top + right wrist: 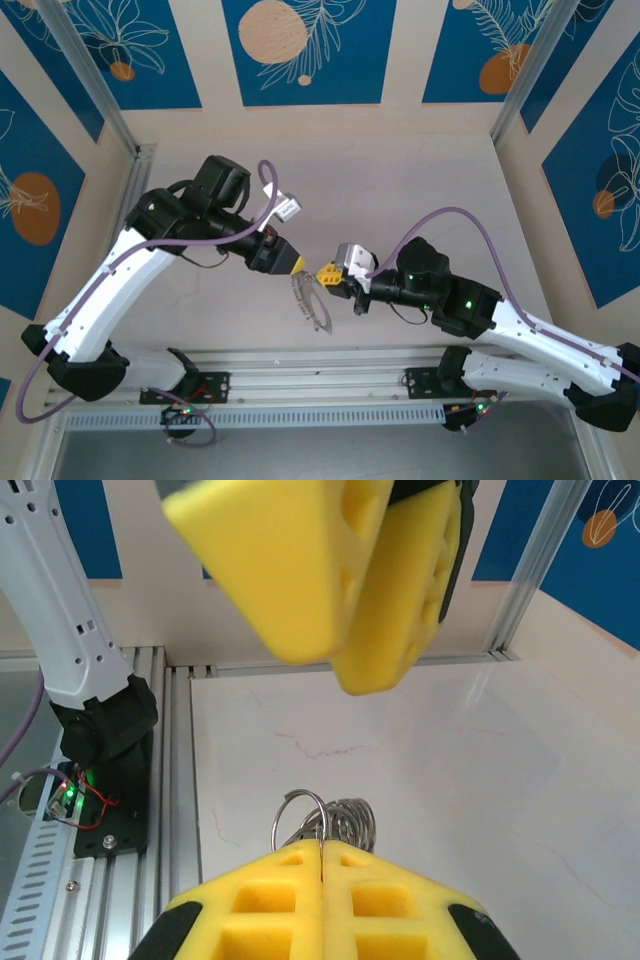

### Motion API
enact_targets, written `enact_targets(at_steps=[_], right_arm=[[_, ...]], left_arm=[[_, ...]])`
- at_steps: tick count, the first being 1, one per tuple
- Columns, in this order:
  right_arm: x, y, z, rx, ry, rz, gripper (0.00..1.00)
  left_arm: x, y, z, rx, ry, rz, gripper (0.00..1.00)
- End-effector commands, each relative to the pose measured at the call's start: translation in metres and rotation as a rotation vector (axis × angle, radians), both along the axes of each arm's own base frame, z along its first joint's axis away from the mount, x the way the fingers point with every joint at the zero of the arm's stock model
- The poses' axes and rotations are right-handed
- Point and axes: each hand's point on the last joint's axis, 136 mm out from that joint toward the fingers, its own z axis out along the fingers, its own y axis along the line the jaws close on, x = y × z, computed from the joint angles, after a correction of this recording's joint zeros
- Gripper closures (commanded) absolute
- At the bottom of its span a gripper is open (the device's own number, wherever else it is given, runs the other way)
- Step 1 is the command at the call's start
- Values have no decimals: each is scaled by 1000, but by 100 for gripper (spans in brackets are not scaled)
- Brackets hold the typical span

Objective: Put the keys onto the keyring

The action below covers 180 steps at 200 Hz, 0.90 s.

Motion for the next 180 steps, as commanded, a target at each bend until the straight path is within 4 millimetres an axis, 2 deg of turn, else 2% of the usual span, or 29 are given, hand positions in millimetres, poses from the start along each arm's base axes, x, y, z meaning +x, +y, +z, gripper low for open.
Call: enact_targets(at_steps=[1, 36, 61, 89, 115, 180], right_arm=[[-1, -2, 20, 58, -76, -4, 100], [-2, -1, 21, 64, -90, 6, 100], [-3, -1, 22, 66, -92, 15, 100], [-6, -3, 25, 79, -96, 24, 100], [-10, -4, 29, 92, -99, 39, 100], [-14, -4, 33, 104, -93, 67, 100]], left_arm=[[-19, -1, 4, -22, 40, -50, 64], [-23, -3, -8, 18, 43, -81, 63], [-19, -1, -12, 37, 5, -74, 64], [-18, -3, -12, 27, -12, -83, 68], [-13, -2, -20, 53, -30, -87, 72], [-12, -10, -15, 11, -56, -122, 71]])
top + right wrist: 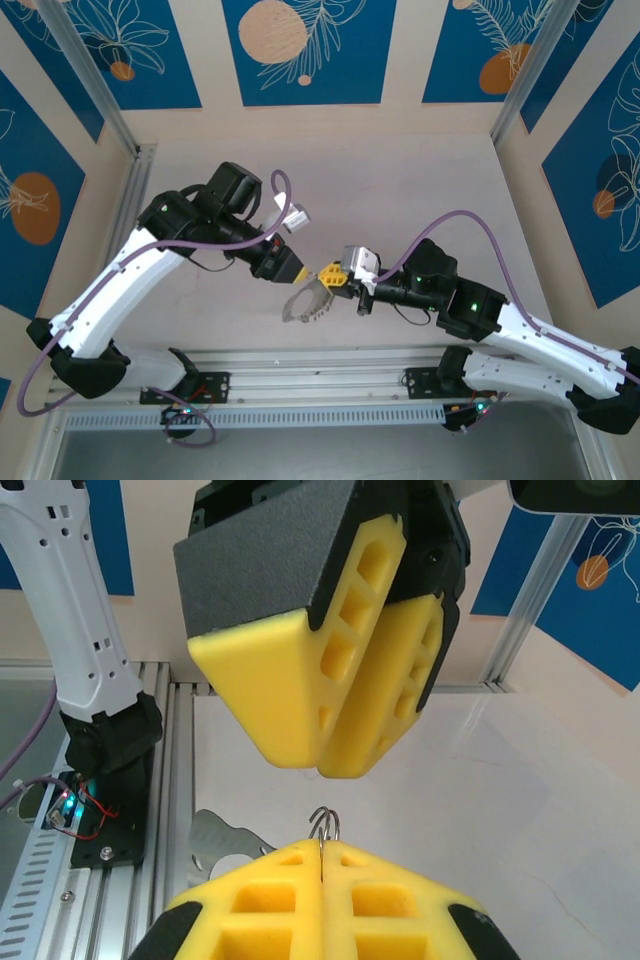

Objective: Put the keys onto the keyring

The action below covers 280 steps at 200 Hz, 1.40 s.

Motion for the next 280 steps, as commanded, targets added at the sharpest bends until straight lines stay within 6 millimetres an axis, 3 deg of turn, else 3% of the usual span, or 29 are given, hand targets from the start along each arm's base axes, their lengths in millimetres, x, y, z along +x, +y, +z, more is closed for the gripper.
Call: enact_targets(at_steps=[1, 70, 126, 280], right_arm=[[-8, 0, 20, 65, -44, 38, 100], [-16, -2, 32, 98, -24, 82, 100], [-17, -8, 44, 142, 11, 107, 100], [-24, -6, 57, 154, 47, 174, 100]], left_arm=[[-4, -3, 0, -19, -19, -41, 71], [-14, -2, 12, -95, -68, -90, 71], [-33, -1, 21, -138, -75, -152, 69], [-28, -14, 26, -175, -157, -201, 65]])
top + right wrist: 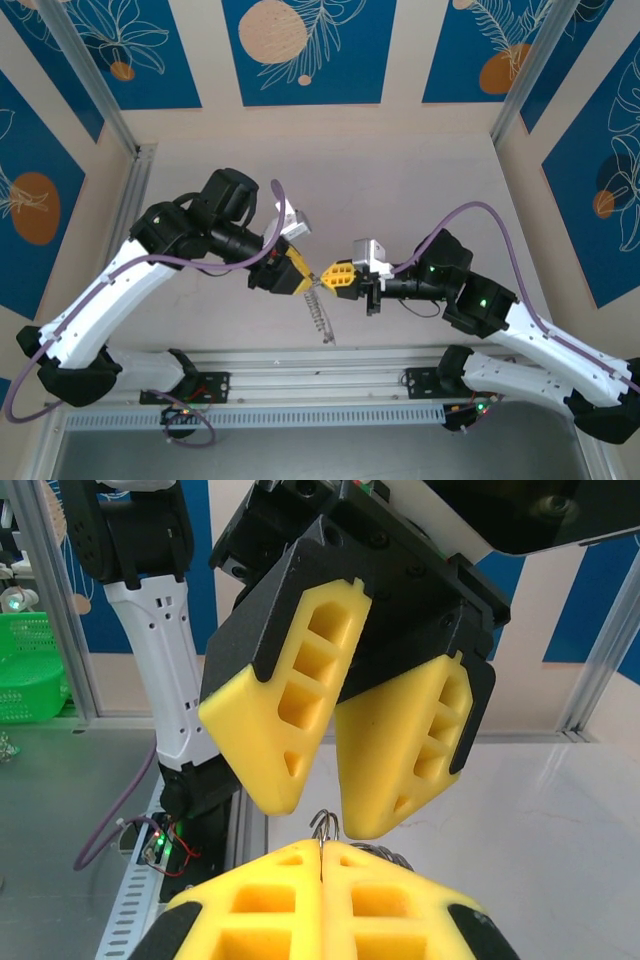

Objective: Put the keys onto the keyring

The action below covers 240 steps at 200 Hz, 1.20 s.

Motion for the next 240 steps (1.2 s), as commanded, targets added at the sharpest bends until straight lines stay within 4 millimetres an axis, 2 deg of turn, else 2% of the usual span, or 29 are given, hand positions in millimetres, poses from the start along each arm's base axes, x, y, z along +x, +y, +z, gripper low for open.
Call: enact_targets(at_steps=[1, 31, 103, 146, 240], right_arm=[[-4, -3, 26, 60, -26, 16, 100], [-4, -4, 27, 60, -26, 14, 100], [-2, -4, 27, 62, -26, 4, 100], [-1, -4, 26, 58, -23, -4, 100], [-1, -8, 23, 48, -17, -16, 100]], left_arm=[[-5, -5, 6, -33, -18, -45, 66], [-6, -7, 6, -38, -12, -61, 74], [-14, -8, 6, -38, 0, -88, 88], [-18, -8, 10, -52, -3, -102, 100], [-14, -6, 20, -89, -50, -67, 100]])
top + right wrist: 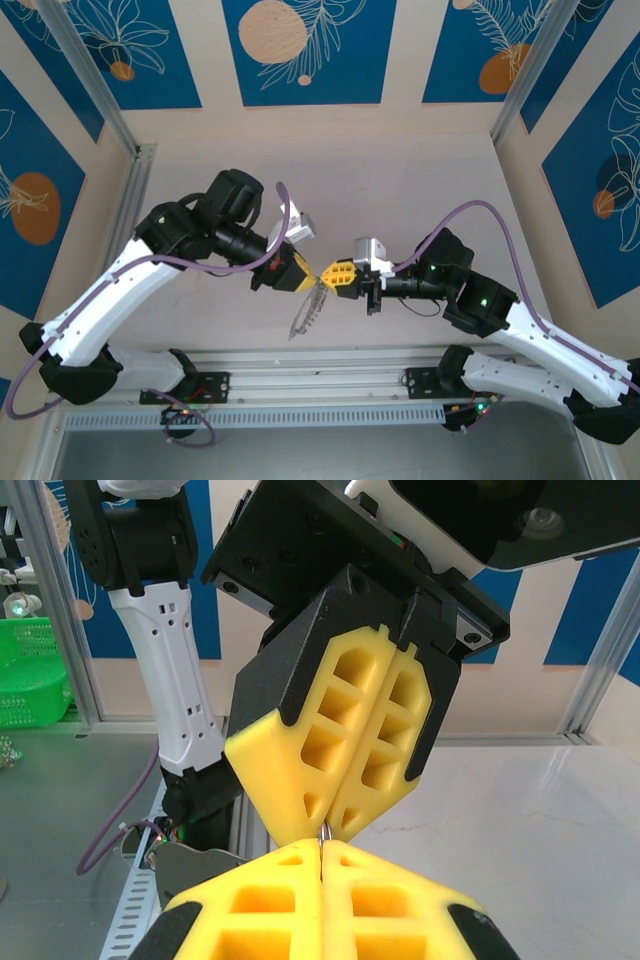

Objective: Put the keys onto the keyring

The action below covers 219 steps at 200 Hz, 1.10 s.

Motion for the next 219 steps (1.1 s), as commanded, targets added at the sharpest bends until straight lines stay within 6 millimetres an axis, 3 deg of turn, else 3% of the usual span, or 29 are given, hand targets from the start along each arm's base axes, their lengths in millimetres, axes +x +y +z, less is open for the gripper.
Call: enact_targets(at_steps=[1, 219], right_arm=[[-2, -7, 18, 38, -19, -14, 100], [-12, -10, 12, 33, -24, 11, 100]], left_arm=[[-7, 0, 18, -66, -41, -19, 100], [3, -4, 53, -206, -91, 30, 100]])
